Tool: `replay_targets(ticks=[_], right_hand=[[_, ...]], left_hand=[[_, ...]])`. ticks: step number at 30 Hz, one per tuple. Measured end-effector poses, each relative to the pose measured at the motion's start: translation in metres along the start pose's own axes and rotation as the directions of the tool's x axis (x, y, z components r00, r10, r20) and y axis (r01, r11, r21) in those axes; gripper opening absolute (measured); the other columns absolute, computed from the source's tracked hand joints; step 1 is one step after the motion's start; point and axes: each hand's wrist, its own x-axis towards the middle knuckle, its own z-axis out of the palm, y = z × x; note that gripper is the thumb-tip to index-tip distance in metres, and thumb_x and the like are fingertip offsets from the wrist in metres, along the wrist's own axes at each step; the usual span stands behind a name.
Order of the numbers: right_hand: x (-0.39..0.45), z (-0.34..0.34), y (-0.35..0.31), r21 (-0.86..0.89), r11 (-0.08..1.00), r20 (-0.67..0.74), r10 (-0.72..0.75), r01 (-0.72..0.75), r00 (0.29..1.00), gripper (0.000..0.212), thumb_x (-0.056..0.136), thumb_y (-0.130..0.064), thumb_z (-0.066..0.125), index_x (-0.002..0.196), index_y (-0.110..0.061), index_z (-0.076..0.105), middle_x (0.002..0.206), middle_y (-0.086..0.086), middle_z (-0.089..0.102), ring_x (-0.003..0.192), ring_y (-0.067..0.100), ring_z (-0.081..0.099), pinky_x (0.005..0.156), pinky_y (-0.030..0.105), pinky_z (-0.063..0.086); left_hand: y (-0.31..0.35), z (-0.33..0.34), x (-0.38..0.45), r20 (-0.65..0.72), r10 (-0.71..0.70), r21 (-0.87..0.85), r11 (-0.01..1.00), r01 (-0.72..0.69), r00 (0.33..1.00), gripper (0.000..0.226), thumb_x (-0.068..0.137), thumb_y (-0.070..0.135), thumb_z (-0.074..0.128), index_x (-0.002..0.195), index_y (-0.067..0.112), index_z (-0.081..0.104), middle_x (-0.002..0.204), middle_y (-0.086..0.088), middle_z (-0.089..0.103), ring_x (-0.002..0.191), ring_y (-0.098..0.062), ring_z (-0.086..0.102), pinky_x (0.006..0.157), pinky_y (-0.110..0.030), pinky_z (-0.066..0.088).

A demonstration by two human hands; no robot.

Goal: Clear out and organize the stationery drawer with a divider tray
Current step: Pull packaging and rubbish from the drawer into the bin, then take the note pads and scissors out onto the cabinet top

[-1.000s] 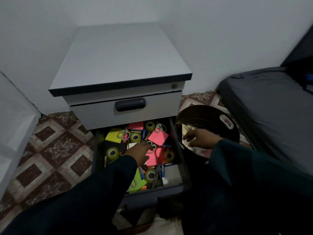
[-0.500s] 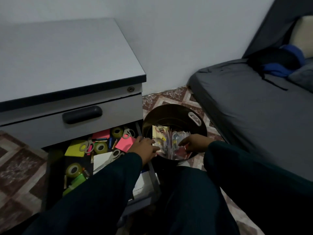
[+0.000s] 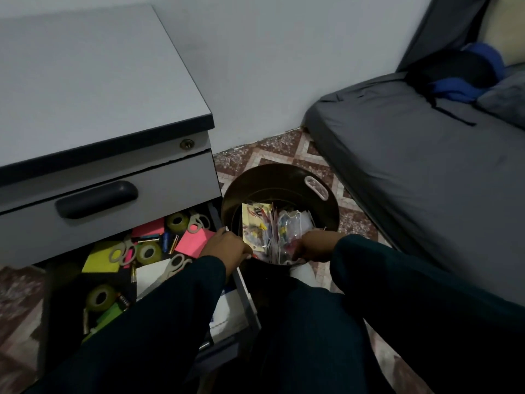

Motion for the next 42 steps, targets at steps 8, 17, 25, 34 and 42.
replay_targets(ticks=[8,17,25,34,42], right_hand=[[0.010,-0.009,0.031,0.067,0.996,-0.170,0.072,-0.061,0.983,0.037,0.096,-0.007,0.042,0.128,-0.019,0.058,0.125,0.008,0.059,0.113,0.025,0.056,0.099,0.035,0.046],[0.018,-0.033,0.082,0.094,0.988,-0.307,0.146,-0.122,0.941,0.036,0.096,-0.011,0.044,0.125,-0.029,0.058,0.127,0.000,0.057,0.115,0.020,0.055,0.101,0.034,0.044],[0.024,-0.051,0.094,0.046,0.979,-0.371,0.202,-0.199,0.907,0.038,0.097,-0.011,0.042,0.126,-0.031,0.056,0.128,0.001,0.056,0.114,0.020,0.056,0.101,0.035,0.046],[-0.002,-0.070,0.055,0.144,0.960,-0.370,0.278,-0.241,0.886,0.036,0.098,-0.013,0.043,0.133,-0.019,0.050,0.128,0.006,0.059,0.115,0.020,0.056,0.097,0.032,0.047],[-0.023,-0.095,-0.029,0.079,0.990,-0.362,0.140,-0.119,0.922,0.035,0.096,-0.015,0.045,0.130,-0.018,0.055,0.132,0.008,0.056,0.119,0.024,0.053,0.102,0.036,0.042]], left_hand=[[-0.013,-0.006,0.044,-0.027,-0.078,-0.154,0.985,0.073,0.997,0.020,0.095,0.030,0.049,0.100,0.033,0.069,0.103,-0.001,0.066,0.104,-0.027,0.056,0.090,-0.040,0.047],[-0.015,-0.044,0.103,-0.050,-0.101,-0.165,0.982,0.092,0.994,0.027,0.099,0.032,0.044,0.118,0.032,0.065,0.121,0.001,0.063,0.115,-0.019,0.053,0.104,-0.031,0.030],[-0.025,-0.049,0.127,-0.045,-0.113,-0.194,0.976,0.102,0.993,0.031,0.100,0.029,0.042,0.126,0.035,0.058,0.135,-0.002,0.054,0.125,-0.024,0.045,0.113,-0.038,0.021],[-0.025,-0.056,0.073,-0.155,-0.068,-0.343,0.939,0.011,0.986,0.035,0.100,0.026,0.042,0.133,0.024,0.055,0.137,-0.001,0.051,0.124,-0.023,0.048,0.099,-0.033,0.040],[-0.049,-0.055,-0.031,-0.131,-0.187,-0.413,0.903,0.118,0.974,0.032,0.096,0.027,0.051,0.126,0.022,0.059,0.129,-0.002,0.058,0.116,-0.023,0.054,0.095,-0.035,0.045]])
